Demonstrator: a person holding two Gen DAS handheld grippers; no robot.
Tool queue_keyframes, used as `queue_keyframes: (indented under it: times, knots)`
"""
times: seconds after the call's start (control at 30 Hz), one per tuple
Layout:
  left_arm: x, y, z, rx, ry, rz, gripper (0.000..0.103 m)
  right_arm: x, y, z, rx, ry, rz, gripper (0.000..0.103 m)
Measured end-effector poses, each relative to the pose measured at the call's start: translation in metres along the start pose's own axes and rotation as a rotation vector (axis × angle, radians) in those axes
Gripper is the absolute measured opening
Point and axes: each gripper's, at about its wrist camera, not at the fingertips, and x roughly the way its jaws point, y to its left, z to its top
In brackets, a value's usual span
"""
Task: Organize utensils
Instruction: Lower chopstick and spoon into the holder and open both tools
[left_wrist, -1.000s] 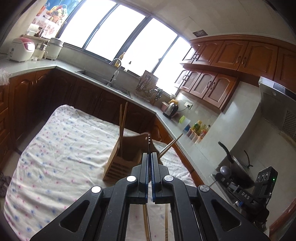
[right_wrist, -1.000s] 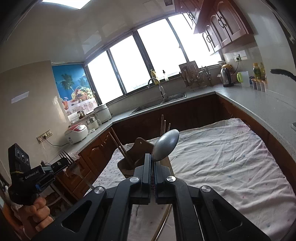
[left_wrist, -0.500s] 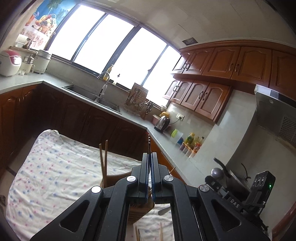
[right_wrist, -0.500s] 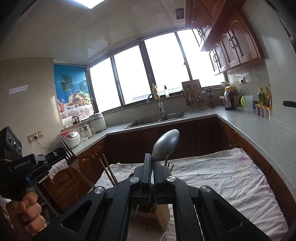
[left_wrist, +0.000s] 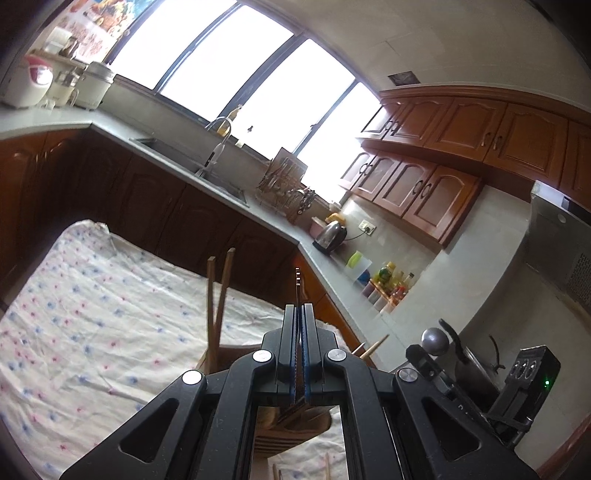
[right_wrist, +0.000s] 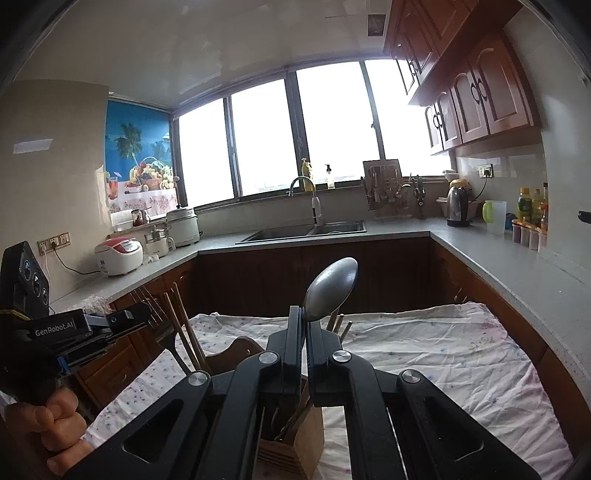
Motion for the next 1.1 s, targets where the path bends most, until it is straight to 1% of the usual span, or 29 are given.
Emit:
queue_keyframes:
  times: [0.13,0.3,0.47,0.67,0.77,1.1]
  knots:
    - [0.016,0.019,-0.009,-0.041,0.023,0.019,0.0,0.011,0.008,-0.012,-0.017,0.028,0.01,0.002]
    - [0.024,0.03,-0.015,-0.072,0.041,0.029,0.001,0.021,0.014,-0.03,-0.025,0.078,0.023,0.002]
    - [0.022,0.035,-0.022,-0.078,0.055,0.04,0.002,0.031,0.01,-0.045,0.001,0.137,0.037,0.002]
    - [0.024,0.046,-0.03,-0.102,0.089,0.084,0.003,0.041,-0.001,-0.058,0.057,0.204,0.046,0.002]
    - [0.024,0.048,-0.031,-0.116,0.1,0.082,0.004,0.041,-0.002,-0.059,0.068,0.205,0.049,0.002]
    - [0.023,0.043,-0.029,-0.099,0.105,0.096,0.004,0.042,-0.005,-0.057,0.082,0.214,0.054,0.002]
